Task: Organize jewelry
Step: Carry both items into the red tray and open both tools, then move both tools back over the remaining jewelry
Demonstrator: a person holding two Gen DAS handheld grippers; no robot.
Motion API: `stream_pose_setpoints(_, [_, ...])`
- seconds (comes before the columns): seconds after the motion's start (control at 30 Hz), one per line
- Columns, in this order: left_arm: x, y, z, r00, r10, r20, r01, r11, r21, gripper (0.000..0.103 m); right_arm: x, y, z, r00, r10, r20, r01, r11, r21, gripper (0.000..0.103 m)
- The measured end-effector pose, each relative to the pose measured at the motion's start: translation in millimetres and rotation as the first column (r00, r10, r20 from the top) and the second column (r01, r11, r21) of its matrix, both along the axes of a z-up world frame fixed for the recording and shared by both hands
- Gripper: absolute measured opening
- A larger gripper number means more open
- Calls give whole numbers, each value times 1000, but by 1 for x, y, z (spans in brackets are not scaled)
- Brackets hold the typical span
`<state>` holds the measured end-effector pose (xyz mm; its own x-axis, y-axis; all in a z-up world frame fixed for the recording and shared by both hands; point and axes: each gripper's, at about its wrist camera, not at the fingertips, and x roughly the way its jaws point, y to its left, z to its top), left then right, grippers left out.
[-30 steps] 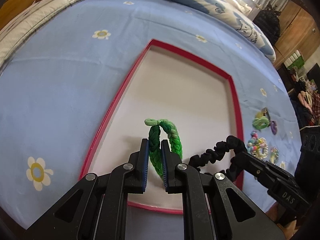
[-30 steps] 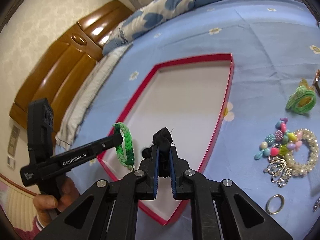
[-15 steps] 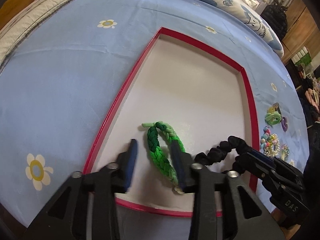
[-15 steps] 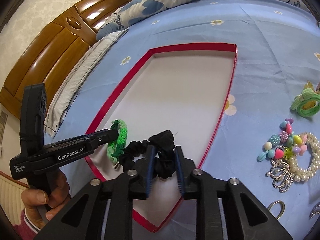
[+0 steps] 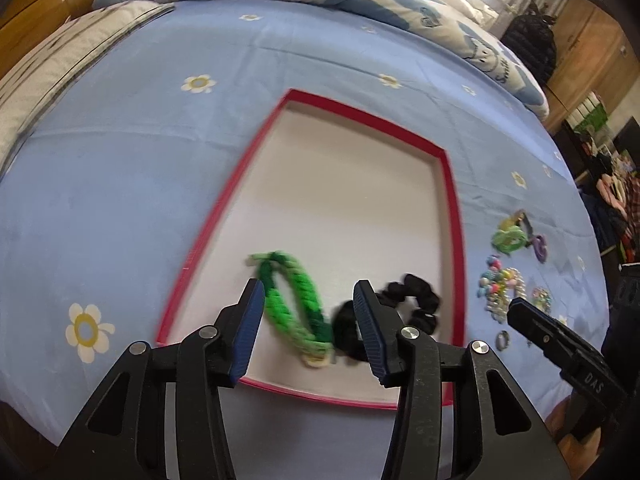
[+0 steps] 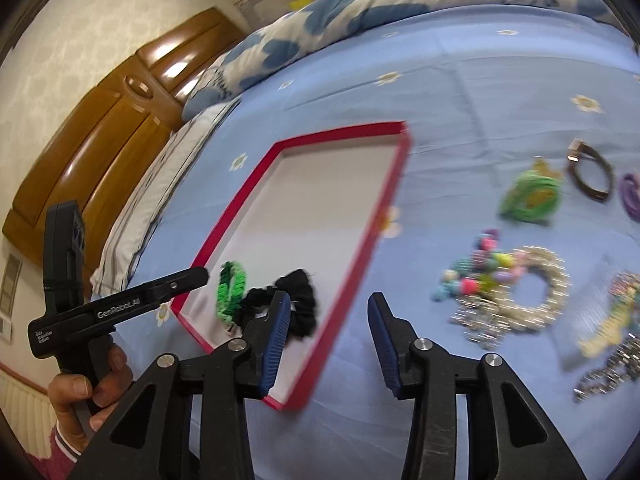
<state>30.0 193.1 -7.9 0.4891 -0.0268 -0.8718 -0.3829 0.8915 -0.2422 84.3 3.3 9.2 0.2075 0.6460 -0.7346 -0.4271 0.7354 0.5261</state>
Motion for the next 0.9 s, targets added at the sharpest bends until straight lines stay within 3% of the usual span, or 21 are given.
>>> stream_pose_setpoints(0.43, [21, -68, 16, 988, -155, 17, 155, 988, 8, 45, 12, -90, 10, 983, -184, 9, 184, 983, -3, 44])
stream_pose_setpoints(0.9, [51, -122, 24, 957, -289, 31, 289, 957, 27, 45, 22, -152, 2, 949, -314, 8, 314, 949, -27, 44])
